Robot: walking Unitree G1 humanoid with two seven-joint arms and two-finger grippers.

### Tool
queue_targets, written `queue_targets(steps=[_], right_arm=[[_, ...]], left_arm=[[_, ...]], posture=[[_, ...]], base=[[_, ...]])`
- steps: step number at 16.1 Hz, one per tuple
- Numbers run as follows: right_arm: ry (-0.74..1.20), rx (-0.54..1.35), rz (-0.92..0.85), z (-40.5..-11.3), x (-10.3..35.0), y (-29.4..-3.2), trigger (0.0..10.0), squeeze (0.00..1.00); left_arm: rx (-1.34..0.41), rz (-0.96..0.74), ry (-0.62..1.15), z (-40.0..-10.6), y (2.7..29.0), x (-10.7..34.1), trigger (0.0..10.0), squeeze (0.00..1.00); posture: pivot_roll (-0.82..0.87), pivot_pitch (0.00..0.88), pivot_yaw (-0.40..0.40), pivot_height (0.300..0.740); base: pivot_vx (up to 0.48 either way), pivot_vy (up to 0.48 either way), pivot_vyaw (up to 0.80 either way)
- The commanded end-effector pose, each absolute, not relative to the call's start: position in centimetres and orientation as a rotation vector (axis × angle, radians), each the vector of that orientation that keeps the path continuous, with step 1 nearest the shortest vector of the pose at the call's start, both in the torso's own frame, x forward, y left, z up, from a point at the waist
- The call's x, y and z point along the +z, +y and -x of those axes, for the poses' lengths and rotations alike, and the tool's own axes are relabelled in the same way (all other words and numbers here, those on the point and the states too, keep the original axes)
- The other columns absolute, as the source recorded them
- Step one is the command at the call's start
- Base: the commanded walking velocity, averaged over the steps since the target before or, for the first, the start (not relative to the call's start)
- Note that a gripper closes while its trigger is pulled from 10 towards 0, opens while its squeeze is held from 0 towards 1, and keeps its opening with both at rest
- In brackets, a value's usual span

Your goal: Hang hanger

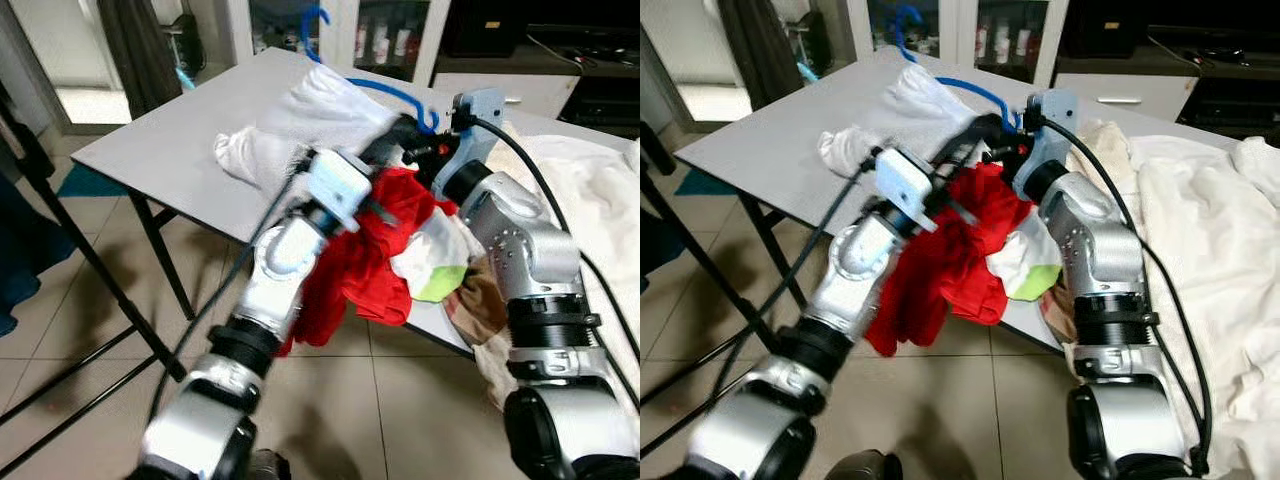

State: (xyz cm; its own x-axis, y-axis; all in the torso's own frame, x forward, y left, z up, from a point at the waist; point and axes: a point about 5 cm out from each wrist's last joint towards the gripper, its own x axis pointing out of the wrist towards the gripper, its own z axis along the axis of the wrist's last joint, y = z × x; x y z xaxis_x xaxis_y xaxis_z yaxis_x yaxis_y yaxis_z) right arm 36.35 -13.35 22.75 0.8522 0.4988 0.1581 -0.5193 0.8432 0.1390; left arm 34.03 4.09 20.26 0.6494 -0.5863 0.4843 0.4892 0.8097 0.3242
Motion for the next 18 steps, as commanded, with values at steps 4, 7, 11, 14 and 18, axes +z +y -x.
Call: queue_targets(steps=[4,7,11,14,18], right_arm=[[-0.172,0.5,-0.253,-35.7,22.2,-14.2,10.0,0.0],[-0.209,0.459,-0.306,-35.4,21.6,-14.4,10.0,0.0],[-0.286,0.374,-0.409,-34.8,21.3,-14.1,10.0,0.0],[-0.325,0.321,-0.476,-34.3,20.9,-14.1,10.0,0.0],[-0.334,0.326,-0.534,-33.6,20.0,-13.3,10.0,0.0]], left_arm=[[-0.425,-0.132,-0.481,-35.7,7.1,19.1,10.0,0.0],[-0.298,-0.07,-0.471,-36.0,8.8,18.9,10.0,0.0],[-0.08,0.047,-0.546,-35.8,11.4,20.2,10.0,0.0],[0.067,0.111,-0.584,-35.8,13.8,21.3,10.0,0.0],[0.09,0.186,-0.528,-36.5,15.7,21.4,10.0,0.0]], posture=[[0.11,0.0,0.044,0.74],[0.11,0.0,0.037,0.74],[0.12,0.0,0.029,0.74],[0.12,0.0,0.027,0.74],[0.12,0.0,0.03,0.74]], base=[[0.0,0.0,0.0],[0.0,0.0,0.0],[0.0,0.0,0.0],[0.0,0.0,0.0],[0.0,0.0,0.0]])
